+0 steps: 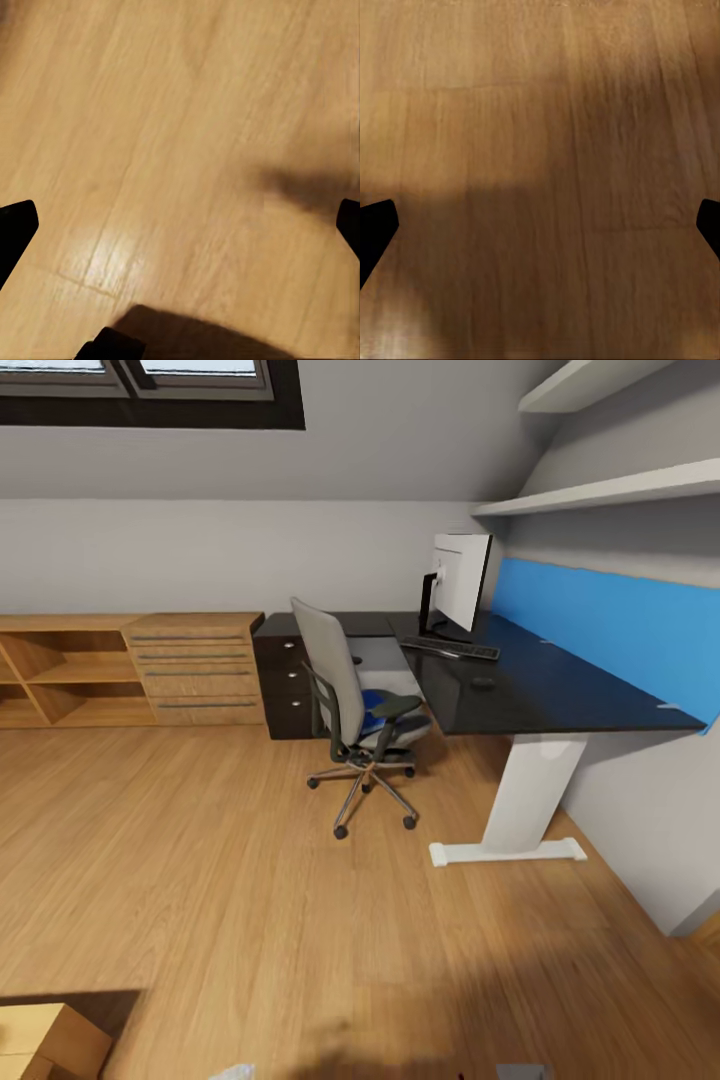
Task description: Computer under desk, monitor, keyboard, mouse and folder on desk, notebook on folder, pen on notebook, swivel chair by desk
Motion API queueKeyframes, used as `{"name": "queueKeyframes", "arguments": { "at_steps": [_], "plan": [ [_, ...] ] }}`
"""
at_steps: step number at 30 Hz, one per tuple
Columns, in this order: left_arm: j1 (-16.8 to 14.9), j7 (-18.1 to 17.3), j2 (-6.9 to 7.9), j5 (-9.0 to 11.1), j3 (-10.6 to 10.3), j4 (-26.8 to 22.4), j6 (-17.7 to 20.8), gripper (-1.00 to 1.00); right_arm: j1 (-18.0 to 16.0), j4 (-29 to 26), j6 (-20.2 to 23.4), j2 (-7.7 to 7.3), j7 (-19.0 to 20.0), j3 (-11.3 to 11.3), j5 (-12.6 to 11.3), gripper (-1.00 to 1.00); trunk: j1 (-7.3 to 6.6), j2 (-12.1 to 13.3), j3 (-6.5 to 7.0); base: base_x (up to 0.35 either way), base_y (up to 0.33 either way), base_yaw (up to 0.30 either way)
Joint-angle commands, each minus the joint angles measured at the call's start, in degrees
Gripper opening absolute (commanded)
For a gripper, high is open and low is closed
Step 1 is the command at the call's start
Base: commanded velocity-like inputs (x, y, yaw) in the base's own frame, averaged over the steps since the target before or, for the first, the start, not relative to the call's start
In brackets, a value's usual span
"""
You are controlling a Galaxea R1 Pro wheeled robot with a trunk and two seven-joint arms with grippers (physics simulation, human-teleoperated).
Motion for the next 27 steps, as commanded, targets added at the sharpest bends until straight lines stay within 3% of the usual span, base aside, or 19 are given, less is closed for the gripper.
{"name": "queueKeyframes", "arguments": {
  "at_steps": [1, 2, 4, 5, 6, 8, 11, 12, 13, 16, 19, 22, 23, 24, 26, 27],
  "plan": [
    [-1.5, 0.1, -0.07, 0.4, 0.1, -2.1, 3.4, 1.0, -3.0, 0.0, 2.6, -0.02, -0.2, -0.1, 0.1, 1.0, 0.22, -0.4, -0.25, 0.0, 0.0, 0.0],
    [-5.5, -0.1, -0.22, 1.1, 0.1, -4.3, 8.9, 1.0, -9.5, 0.1, 7.5, -0.03, -0.3, -0.1, 0.1, 1.0, 0.44, -0.8, -0.43, 0.0, 0.0, 0.0],
    [-9.0, -0.2, -0.37, 2.9, 0.1, -5.1, 12.9, 1.0, -14.3, 0.3, 10.7, -0.05, -0.5, -0.1, 0.1, 1.0, 0.88, -1.6, -0.79, 0.0, 0.0, 0.0],
    [-11.3, -0.3, -0.45, 4.5, 0.1, -5.3, 15.8, 1.0, -17.2, 0.6, 12.5, -0.06, -1.1, -0.1, 0.1, 1.0, 1.09, -2.0, -0.97, 0.0, 0.0, 0.0],
    [-17.3, -0.3, -0.55, 8.4, 0.1, -5.4, 24.1, 1.0, -23.7, 2.3, 16.3, 0.04, -3.9, -0.1, 0.0, 1.0, 1.31, -2.4, -1.15, 0.0, 0.0, 0.0],
    [-21.0, -0.4, -0.59, 10.5, 0.1, -5.5, 29.0, 1.0, -27.2, 3.6, 18.4, 0.14, -5.0, -0.1, -0.1, 1.0, 1.75, -3.2, -1.51, 0.0, 0.0, 0.0],
    [-26.3, -0.4, -1.4, 16.2, 0.0, -10.0, 35.7, 1.0, -35.9, 4.9, 23.8, 0.2, -5.9, -0.4, -0.8, 1.0, 2.41, -4.4, -2.05, 0.0, 0.0, 0.0],
    [-28.0, -0.3, -1.91, 18.8, 0.0, -13.7, 38.0, 1.0, -40.7, 5.2, 27.0, 0.15, -6.1, -1.2, -2.7, 1.0, 2.63, -4.8, -2.23, 0.0, 0.0, 0.0],
    [-29.6, -0.2, -1.63, 21.0, 0.0, -17.0, 39.8, 1.0, -45.2, 5.9, 29.9, 0.36, -6.1, -2.1, -8.0, 1.0, 2.63, -4.8, -2.23, 0.0, 0.0, 0.0],
    [-29.8, -0.2, 0.08, 21.1, 0.1, -17.0, 39.7, 1.0, -45.8, 6.2, 29.9, 0.87, -6.1, -2.6, -9.4, 1.0, 2.63, -4.8, -2.23, 0.0, 0.0, 0.0],
    [-29.8, -0.2, 0.22, 21.0, 0.1, -16.4, 39.5, 1.0, -45.7, 6.1, 29.8, 1.95, -5.1, -2.7, -9.5, 1.0, 2.63, -4.8, -2.23, 0.0, 0.0, 0.0],
    [-27.5, -0.2, 0.32, 20.7, 0.0, -21.2, 39.4, 1.0, -45.6, 6.0, 29.7, 2.82, -4.3, -2.7, -9.6, 1.0, 2.63, -4.8, -2.23, 0.0, 0.0, 0.0],
    [-25.7, -0.2, 0.31, 20.5, 0.0, -24.6, 39.4, 1.0, -45.6, 5.9, 29.7, 2.87, -4.2, -2.7, -9.6, 1.0, 2.63, -4.8, -2.23, 0.0, 0.0, 0.0],
    [-17.7, -0.3, 0.3, 18.8, -0.7, -38.2, 39.5, 1.0, -45.6, 5.6, 29.7, 2.79, -4.2, -2.8, -9.5, 1.0, 2.63, -4.8, -2.23, 0.0, 0.0, 0.0],
    [-13.3, -0.3, 0.29, 17.3, -1.3, -43.1, 39.5, 1.0, -45.6, 5.5, 29.7, 2.71, -4.1, -2.8, -9.5, 1.0, 2.63, -4.8, -2.23, 0.0, 0.0, 0.0],
    [-12.7, -0.3, 0.28, 17.1, -1.4, -43.8, 39.5, 1.0, -45.6, 5.5, 29.6, 2.7, -4.1, -2.8, -9.5, 1.0, 2.63, -4.8, -2.23, 0.0, 0.0, 0.0]
  ]
}}
